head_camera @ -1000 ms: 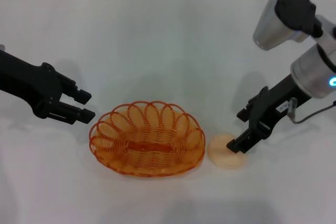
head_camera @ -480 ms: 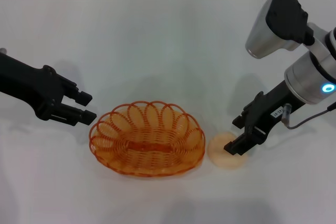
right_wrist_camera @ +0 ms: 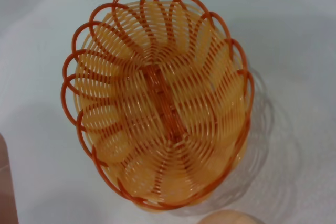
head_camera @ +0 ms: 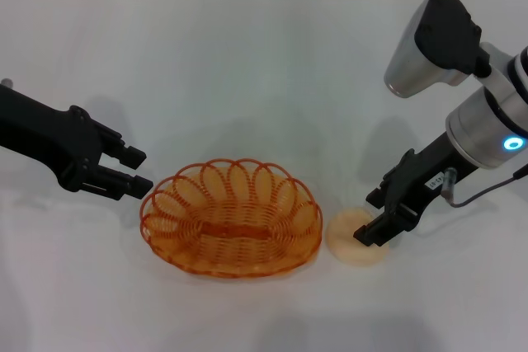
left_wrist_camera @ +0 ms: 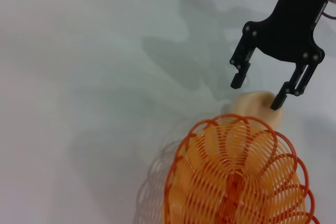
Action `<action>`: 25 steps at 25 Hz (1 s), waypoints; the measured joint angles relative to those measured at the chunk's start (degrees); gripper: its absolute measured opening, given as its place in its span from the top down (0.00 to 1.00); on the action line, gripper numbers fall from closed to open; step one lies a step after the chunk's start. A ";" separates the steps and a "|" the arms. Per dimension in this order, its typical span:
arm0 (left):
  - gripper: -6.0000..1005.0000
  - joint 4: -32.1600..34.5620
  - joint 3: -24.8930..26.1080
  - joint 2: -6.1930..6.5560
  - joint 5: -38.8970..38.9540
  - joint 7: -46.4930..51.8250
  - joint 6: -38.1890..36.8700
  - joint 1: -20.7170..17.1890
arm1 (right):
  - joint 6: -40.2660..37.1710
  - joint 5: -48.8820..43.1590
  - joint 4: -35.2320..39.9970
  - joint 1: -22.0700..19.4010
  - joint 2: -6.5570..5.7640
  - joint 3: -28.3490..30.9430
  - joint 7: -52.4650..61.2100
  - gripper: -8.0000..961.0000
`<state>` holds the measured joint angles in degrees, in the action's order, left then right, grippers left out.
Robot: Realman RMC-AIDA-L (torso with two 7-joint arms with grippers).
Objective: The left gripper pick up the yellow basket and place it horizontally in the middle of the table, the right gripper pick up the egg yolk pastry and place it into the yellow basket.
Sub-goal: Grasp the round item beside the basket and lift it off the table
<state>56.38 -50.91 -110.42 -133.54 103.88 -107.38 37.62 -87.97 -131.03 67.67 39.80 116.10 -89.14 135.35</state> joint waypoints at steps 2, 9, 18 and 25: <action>0.51 0.01 -0.02 0.00 0.00 0.00 0.00 0.00 | 0.14 -0.04 -0.06 0.01 0.00 -0.33 0.00 0.28; 0.51 0.11 0.07 -0.09 0.00 0.00 0.09 0.00 | 0.33 -0.37 -0.26 0.21 0.00 -0.95 0.00 0.40; 0.51 0.13 -0.06 -0.07 -0.05 0.00 0.78 0.00 | -0.14 -0.04 -0.27 0.50 -0.09 -0.69 0.03 0.69; 0.51 0.10 -0.07 -0.04 -0.06 0.00 1.38 0.00 | -0.54 0.07 -0.24 0.63 -0.10 -0.55 0.06 0.90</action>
<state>56.48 -50.98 -110.46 -133.60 103.88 -106.01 37.62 -88.52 -130.96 67.43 40.43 116.01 -89.70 135.41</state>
